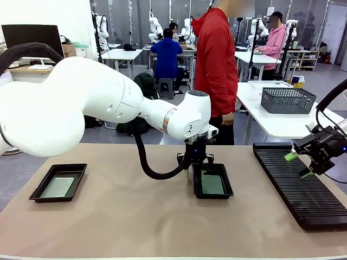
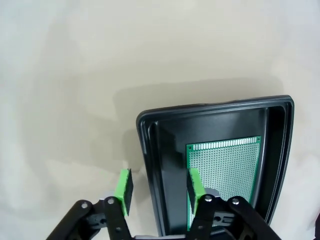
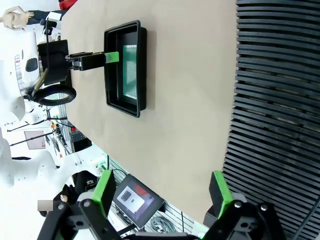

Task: Inspect and transfer BCBs to ESD trays.
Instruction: Pick up the ESD tray and place it on the left side of the table.

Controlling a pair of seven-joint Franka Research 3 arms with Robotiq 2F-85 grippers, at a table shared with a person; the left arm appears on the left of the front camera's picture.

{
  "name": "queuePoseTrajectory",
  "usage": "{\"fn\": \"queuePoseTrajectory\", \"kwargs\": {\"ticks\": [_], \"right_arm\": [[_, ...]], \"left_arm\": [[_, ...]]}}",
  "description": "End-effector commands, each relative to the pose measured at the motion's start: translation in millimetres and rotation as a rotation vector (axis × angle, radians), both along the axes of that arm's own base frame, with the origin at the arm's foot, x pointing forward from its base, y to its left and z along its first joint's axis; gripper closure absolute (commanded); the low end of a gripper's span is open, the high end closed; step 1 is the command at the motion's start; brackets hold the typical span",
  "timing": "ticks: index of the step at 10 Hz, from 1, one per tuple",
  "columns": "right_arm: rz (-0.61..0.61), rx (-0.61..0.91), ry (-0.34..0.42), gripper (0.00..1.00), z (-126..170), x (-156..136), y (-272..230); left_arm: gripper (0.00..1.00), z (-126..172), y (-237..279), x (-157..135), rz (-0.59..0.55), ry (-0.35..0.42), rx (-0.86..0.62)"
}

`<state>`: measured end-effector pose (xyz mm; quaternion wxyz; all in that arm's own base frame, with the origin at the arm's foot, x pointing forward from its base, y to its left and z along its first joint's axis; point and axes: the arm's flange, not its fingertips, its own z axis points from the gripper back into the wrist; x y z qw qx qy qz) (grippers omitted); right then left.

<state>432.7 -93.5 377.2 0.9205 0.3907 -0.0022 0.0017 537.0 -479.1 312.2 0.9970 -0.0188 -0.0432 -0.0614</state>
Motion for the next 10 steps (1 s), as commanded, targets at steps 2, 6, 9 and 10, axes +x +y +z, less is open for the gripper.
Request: {"fn": "queuePoseTrajectory", "kwargs": {"ticks": [2,6,9,10], "right_arm": [[-0.004,0.0,-0.003,0.0,1.3,-2.8,1.0],[-0.004,0.0,-0.003,0.0,1.3,-2.8,1.0],[-0.004,0.0,-0.003,0.0,1.3,-2.8,1.0],[-0.004,0.0,-0.003,0.0,1.3,-2.8,1.0]], "left_arm": [[0.66,-0.9,8.3,0.9,-0.01,0.013,-0.015],[1.0,1.1,11.4,0.4,-0.011,0.012,-0.019],[1.0,1.2,13.9,1.8,-0.005,0.018,-0.02],[1.0,1.4,14.3,2.1,-0.003,0.016,-0.023]]}}
